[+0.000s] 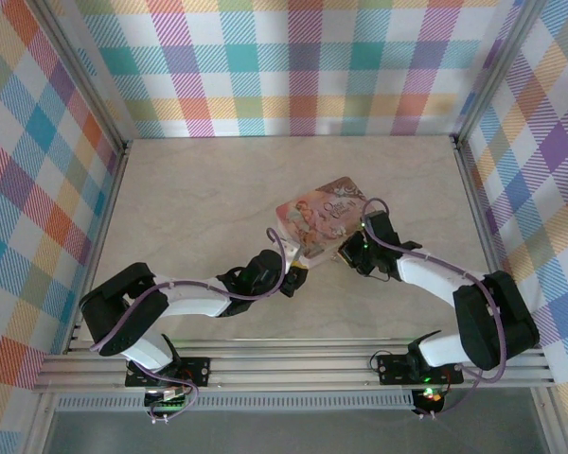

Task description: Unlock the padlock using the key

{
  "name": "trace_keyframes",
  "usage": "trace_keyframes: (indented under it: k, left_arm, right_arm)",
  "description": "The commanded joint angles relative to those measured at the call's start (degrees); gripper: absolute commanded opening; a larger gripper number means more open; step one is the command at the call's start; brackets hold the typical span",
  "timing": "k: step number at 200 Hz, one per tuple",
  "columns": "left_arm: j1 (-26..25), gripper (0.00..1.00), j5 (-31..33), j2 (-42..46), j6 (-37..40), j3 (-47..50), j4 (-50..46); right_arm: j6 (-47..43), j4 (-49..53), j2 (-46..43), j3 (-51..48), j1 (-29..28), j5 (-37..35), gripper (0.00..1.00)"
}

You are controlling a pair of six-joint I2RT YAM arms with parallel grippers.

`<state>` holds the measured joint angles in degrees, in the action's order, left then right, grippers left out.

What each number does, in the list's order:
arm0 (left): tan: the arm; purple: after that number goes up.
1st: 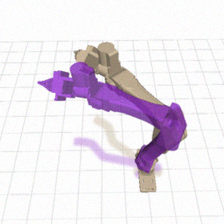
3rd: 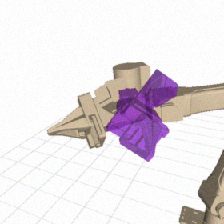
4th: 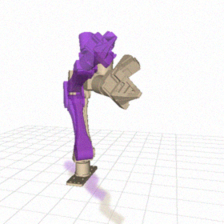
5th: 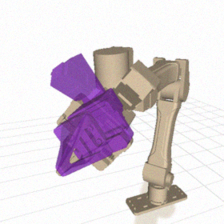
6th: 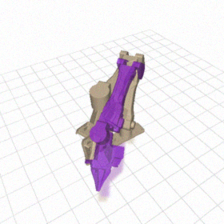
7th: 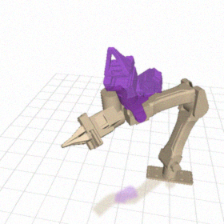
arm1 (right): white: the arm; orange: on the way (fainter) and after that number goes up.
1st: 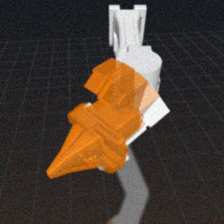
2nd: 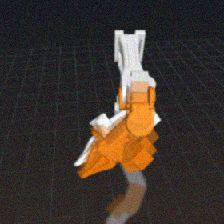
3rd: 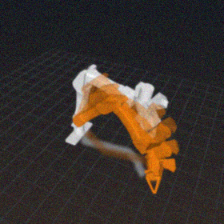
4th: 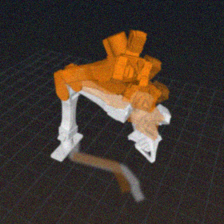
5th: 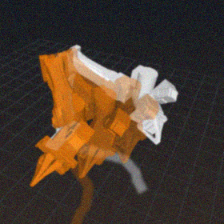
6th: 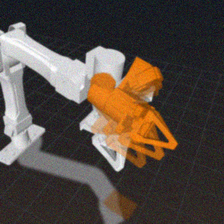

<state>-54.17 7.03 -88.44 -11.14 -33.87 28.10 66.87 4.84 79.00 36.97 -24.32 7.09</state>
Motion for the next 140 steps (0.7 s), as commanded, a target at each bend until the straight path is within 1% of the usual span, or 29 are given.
trace_keyframes:
  k: [1,27,57,74,104,140]
  left_arm:
    - [0.7,0.32,1.2,2.3,0.1,0.4,-1.0]
    - [0.7,0.32,1.6,2.8,0.2,0.6,-1.8]
    - [0.9,0.32,1.9,3.1,0.3,0.7,-2.4]
    - [1.0,0.32,2.0,3.2,0.3,0.6,-2.6]
    - [1.2,0.32,2.6,3.4,0.1,0.4,-3.0]
    - [1.2,0.32,3.3,4.9,0.0,1.0,-4.4]
  right_arm:
    - [0.1,-3.8,-1.0,1.8,0.4,-1.4,0.00]
    - [-0.6,-3.9,-1.2,2.8,0.7,-3.1,0.00]
    - [-0.3,-6.0,2.5,4.7,0.6,0.3,0.00]
    - [0.9,-8.1,4.4,5.6,-1.2,-0.3,0.00]
    - [0.3,-8.0,8.4,10.6,-5.5,-1.5,0.00]
    - [1.2,-9.6,10.4,10.5,-5.2,-2.8,0.00]
